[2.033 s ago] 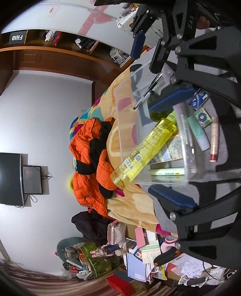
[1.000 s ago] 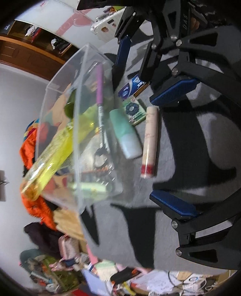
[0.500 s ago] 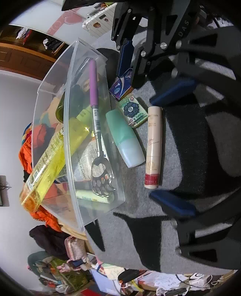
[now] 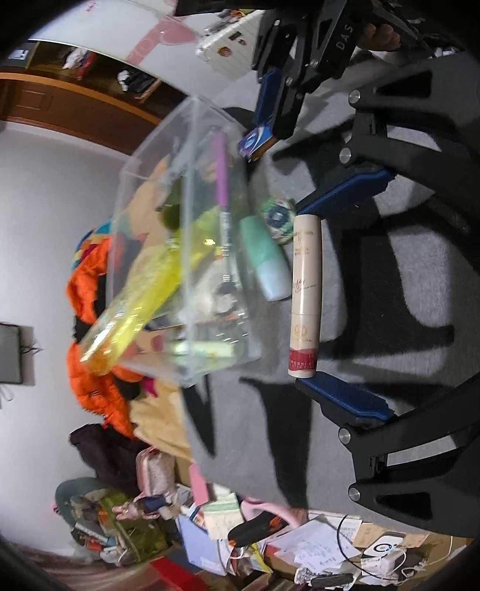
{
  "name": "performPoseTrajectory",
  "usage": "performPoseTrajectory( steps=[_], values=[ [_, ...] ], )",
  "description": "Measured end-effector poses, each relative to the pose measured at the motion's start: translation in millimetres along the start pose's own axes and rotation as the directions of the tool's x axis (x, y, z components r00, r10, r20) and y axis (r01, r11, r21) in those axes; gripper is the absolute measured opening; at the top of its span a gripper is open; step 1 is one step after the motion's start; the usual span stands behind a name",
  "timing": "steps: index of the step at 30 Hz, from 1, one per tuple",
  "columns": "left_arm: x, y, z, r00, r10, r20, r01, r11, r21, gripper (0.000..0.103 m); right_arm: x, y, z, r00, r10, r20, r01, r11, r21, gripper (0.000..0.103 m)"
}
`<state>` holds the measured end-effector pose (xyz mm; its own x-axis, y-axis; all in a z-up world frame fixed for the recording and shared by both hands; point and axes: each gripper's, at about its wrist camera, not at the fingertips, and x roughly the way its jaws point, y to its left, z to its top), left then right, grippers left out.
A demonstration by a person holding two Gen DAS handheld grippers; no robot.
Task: Organize objects
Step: 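Grasp the beige red-capped tube with the left gripper while the right gripper grasps the blue Max box, then carry the beige tube and Max box over the clear box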
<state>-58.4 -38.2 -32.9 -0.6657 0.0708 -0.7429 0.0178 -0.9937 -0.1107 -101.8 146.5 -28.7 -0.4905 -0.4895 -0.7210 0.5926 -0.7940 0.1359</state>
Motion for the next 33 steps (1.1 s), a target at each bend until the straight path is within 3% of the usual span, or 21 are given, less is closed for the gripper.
performPoseTrajectory(
  steps=[12,20,33],
  values=[
    [-22.2,-1.7,56.9,0.988,-0.013,0.151,0.010,1.000,0.024,0.084,-34.2,-22.7,44.3,0.988,-0.064,0.140,0.060,0.998,0.034,0.025],
    [10.9,-5.8,86.3,0.993,0.000,0.115,-0.004,0.999,0.035,0.084,-10.9,-41.3,67.4,0.988,-0.090,0.126,0.084,0.995,0.055,0.025],
    [42.4,-18.3,93.1,0.997,0.024,0.080,-0.030,0.996,0.084,0.084,50.3,-42.4,94.9,0.994,-0.101,0.046,0.100,0.995,0.026,0.025]
  ],
)
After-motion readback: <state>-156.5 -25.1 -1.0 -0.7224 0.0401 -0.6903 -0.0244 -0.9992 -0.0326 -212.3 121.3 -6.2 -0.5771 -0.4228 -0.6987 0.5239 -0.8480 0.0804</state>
